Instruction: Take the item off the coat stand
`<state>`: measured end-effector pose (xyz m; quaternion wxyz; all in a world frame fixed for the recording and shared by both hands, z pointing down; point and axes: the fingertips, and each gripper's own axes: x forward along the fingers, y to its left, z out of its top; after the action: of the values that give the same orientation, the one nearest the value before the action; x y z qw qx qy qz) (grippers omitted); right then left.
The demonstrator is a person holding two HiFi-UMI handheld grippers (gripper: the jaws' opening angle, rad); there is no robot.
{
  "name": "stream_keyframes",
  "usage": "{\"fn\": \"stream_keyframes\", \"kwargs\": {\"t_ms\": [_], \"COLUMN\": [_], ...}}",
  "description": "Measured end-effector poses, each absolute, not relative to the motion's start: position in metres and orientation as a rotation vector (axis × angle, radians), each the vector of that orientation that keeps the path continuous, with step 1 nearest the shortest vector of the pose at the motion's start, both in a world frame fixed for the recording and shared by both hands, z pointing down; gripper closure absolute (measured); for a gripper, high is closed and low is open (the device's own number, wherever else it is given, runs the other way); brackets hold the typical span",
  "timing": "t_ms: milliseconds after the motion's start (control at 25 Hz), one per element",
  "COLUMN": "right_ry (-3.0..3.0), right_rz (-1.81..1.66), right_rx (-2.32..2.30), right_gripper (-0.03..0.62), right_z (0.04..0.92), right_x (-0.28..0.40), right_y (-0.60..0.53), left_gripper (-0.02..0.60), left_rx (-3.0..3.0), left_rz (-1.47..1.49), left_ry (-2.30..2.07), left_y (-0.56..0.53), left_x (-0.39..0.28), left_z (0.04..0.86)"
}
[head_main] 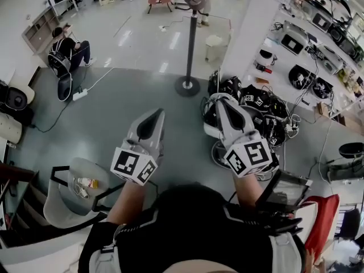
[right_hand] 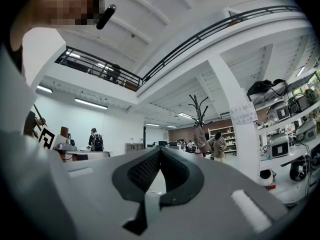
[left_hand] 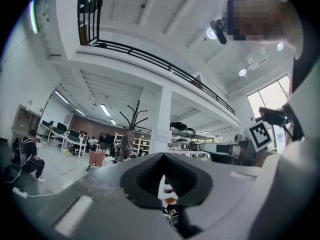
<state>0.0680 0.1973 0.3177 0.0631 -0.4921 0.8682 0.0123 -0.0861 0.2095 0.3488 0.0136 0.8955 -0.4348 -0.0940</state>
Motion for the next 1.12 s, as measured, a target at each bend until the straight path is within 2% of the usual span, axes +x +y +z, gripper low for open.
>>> {"fn": "stream_keyframes", "kwargs": {"t_ms": [440,1120], "right_ry": [2.59,2.608], "right_rz": [0.043,0.085], "right_rx": [-1.543,-1.411], "right_gripper": [0.585,0.585], "right_z": [0.321,0.309], "right_x": [0.043,0.062], "right_y": [0.19,0.1], "left_gripper": [0.572,0.572], "left_rx": [2.805,2.811], "left_rz": [-0.31,-0.269], "left_ry": [-1.276,-1.356], "left_y": [0.201,0.122], "left_x": [-0.114,-0.087], "left_z": [0.357,0.351]}}
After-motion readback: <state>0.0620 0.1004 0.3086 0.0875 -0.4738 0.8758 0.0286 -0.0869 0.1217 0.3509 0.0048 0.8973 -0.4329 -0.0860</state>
